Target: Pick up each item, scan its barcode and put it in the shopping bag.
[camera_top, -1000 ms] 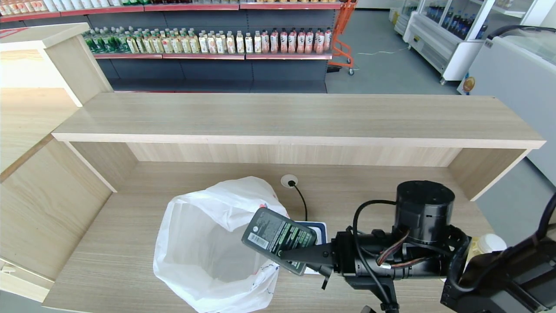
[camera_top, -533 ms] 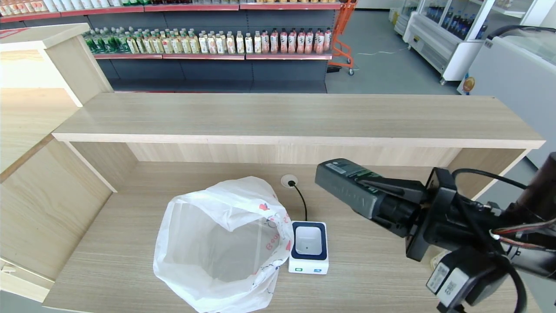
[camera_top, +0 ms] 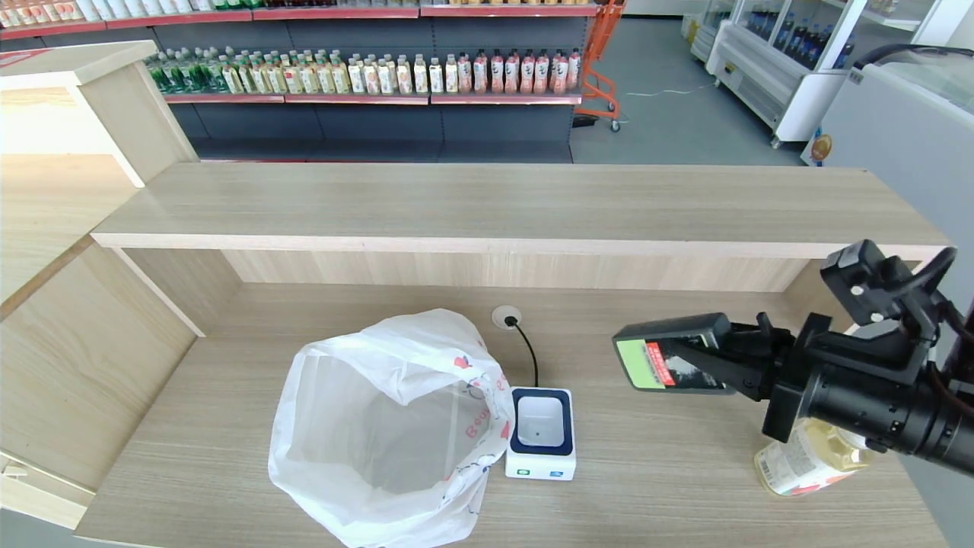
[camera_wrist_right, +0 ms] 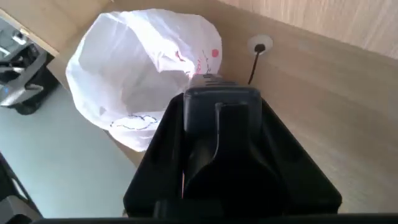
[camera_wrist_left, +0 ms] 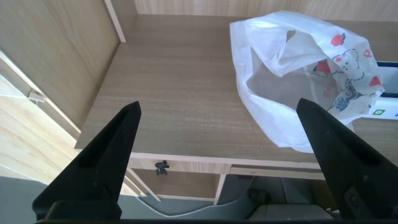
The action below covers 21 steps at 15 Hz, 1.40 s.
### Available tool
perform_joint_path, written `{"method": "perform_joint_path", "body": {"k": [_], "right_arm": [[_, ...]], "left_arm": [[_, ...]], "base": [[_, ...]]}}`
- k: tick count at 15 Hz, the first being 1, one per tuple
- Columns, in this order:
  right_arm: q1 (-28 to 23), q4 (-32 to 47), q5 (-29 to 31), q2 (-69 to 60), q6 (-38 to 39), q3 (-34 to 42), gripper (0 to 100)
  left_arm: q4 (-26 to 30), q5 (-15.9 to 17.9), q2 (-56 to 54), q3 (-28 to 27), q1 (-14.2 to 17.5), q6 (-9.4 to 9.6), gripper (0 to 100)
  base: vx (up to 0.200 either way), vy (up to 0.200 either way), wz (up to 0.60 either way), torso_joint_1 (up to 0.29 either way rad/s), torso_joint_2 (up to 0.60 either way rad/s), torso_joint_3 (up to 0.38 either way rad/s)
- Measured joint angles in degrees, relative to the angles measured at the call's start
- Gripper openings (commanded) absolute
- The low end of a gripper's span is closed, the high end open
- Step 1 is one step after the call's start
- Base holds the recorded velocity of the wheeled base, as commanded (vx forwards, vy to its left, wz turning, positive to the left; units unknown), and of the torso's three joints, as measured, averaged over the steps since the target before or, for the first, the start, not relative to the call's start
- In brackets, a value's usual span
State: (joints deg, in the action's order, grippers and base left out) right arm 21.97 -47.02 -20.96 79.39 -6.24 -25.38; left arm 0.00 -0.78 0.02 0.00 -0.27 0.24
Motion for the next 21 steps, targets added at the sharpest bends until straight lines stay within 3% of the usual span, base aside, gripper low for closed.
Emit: {"method": "perform_joint_path", "body": {"k": [2, 4, 12, 21], "right_arm": [[1.54, 2.68, 0.44, 1.99, 12.67, -0.63, 0], [3.08, 3.56, 0.51, 6.19, 20.63, -1.96, 0], [5.56, 3.58, 0.62, 22.69, 22.38, -6.78, 0], [6.78, 3.54, 0.68, 32.39, 22.38, -14.84, 0]], "left_arm": [[0.0, 0.02, 0.0, 0.0, 0.0, 0.0, 100], [0.0, 0.02, 0.0, 0.0, -0.04, 0.0, 100], [0.0, 0.02, 0.0, 0.0, -0.02, 0.0, 100], [0.0, 0.02, 0.0, 0.0, 0.0, 0.0, 100]], "base": [[0.0, 0.0, 0.0, 0.0, 0.0, 0.0], [0.0, 0.0, 0.0, 0.0, 0.0, 0.0], [0.0, 0.0, 0.0, 0.0, 0.0, 0.0], [0.0, 0.0, 0.0, 0.0, 0.0, 0.0]]}}
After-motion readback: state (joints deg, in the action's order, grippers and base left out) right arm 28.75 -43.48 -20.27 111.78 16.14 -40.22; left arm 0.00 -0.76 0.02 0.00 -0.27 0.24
